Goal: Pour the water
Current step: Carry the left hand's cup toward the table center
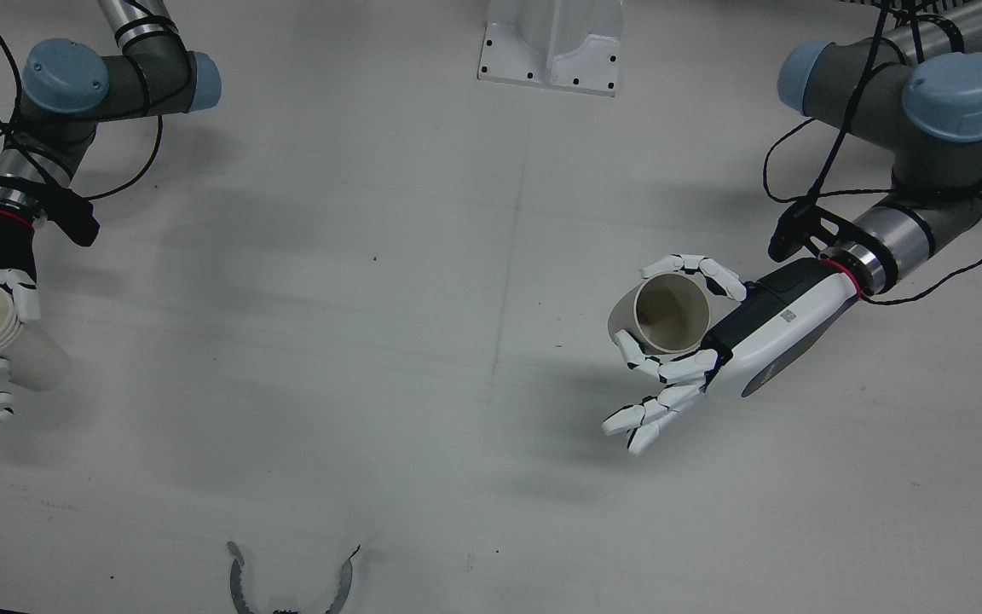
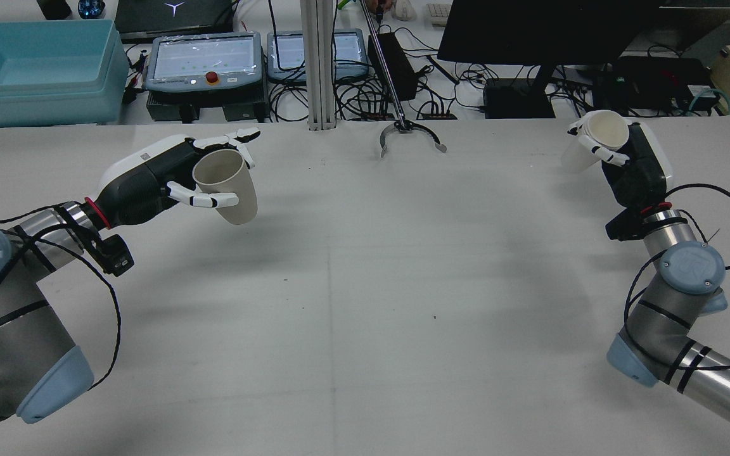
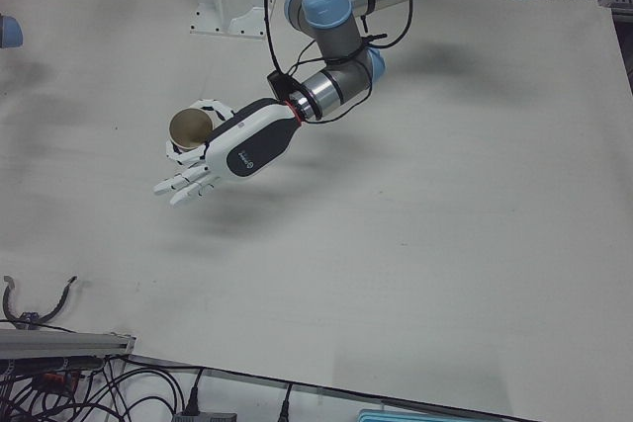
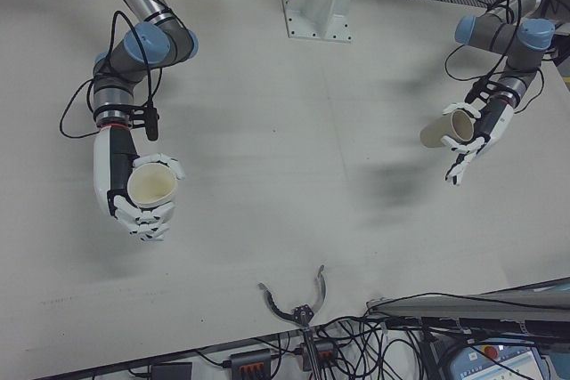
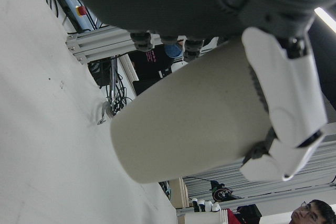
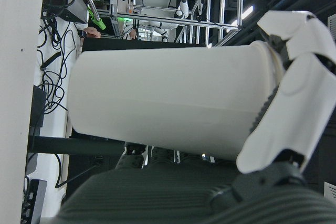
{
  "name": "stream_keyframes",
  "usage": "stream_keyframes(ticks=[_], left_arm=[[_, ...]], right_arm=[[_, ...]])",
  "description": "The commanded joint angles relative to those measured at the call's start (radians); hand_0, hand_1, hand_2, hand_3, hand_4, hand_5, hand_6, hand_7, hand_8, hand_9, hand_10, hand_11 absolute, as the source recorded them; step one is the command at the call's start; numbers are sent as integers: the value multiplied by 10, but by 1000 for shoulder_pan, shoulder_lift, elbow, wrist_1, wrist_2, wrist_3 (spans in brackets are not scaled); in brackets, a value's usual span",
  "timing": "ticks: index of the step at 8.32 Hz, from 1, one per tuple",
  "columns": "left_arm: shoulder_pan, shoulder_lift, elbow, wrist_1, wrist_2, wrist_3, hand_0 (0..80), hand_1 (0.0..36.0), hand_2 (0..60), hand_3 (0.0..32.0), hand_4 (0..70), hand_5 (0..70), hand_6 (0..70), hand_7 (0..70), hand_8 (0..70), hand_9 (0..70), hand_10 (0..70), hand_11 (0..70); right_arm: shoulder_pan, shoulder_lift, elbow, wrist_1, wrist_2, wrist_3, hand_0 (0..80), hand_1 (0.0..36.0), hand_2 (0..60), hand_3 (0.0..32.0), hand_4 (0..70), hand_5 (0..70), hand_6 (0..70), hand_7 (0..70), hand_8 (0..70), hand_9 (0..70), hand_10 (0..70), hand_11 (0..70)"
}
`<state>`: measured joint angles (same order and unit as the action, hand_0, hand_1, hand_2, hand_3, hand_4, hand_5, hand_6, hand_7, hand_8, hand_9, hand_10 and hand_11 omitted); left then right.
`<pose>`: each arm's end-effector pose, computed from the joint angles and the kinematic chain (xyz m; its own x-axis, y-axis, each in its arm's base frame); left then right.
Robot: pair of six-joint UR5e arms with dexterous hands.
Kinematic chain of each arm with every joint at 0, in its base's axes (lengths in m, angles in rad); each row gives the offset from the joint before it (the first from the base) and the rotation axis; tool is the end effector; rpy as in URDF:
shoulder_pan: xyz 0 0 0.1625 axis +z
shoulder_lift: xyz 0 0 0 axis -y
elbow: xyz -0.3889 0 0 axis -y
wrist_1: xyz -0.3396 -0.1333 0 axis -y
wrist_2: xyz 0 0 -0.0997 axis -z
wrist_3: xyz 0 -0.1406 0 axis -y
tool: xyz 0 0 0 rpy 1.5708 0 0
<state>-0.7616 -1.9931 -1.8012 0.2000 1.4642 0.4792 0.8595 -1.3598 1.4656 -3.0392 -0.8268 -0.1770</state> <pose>0.3309 -0.5203 0.3395 -0.8163 -0.4408 -0.3733 0.0674 0.5692 -0.8194 -0.1800 -0.5590 0.5831 -0.9982 -0.0488 0.0345 -0.0415 0.1503 -0.9878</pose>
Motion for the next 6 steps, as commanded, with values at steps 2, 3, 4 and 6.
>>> stream_keyframes(ticks=[2, 3, 4, 6], left_arm=[[122, -134, 28, 61, -1, 82, 390, 360, 600, 0, 270, 498, 33, 100, 0, 6, 28, 61], [134, -194, 28, 85, -1, 141, 385, 360, 600, 0, 267, 488, 36, 103, 0, 6, 29, 63], [172, -243, 54, 91, -1, 207, 359, 360, 600, 0, 264, 474, 41, 107, 0, 7, 32, 67], [194, -349, 179, 91, -1, 260, 359, 360, 600, 0, 256, 462, 39, 103, 0, 6, 27, 60]], right_arm=[[9, 1, 32, -1, 0, -1, 497, 236, 575, 0, 299, 658, 380, 552, 284, 412, 188, 286], [9, 2, 32, -1, 0, -3, 497, 235, 572, 0, 301, 658, 379, 550, 282, 410, 189, 287], [9, 5, 33, -1, 0, -3, 498, 235, 568, 0, 300, 662, 380, 552, 281, 408, 187, 285], [7, 10, 36, -1, 0, -4, 503, 241, 569, 0, 307, 664, 377, 546, 273, 399, 184, 281]])
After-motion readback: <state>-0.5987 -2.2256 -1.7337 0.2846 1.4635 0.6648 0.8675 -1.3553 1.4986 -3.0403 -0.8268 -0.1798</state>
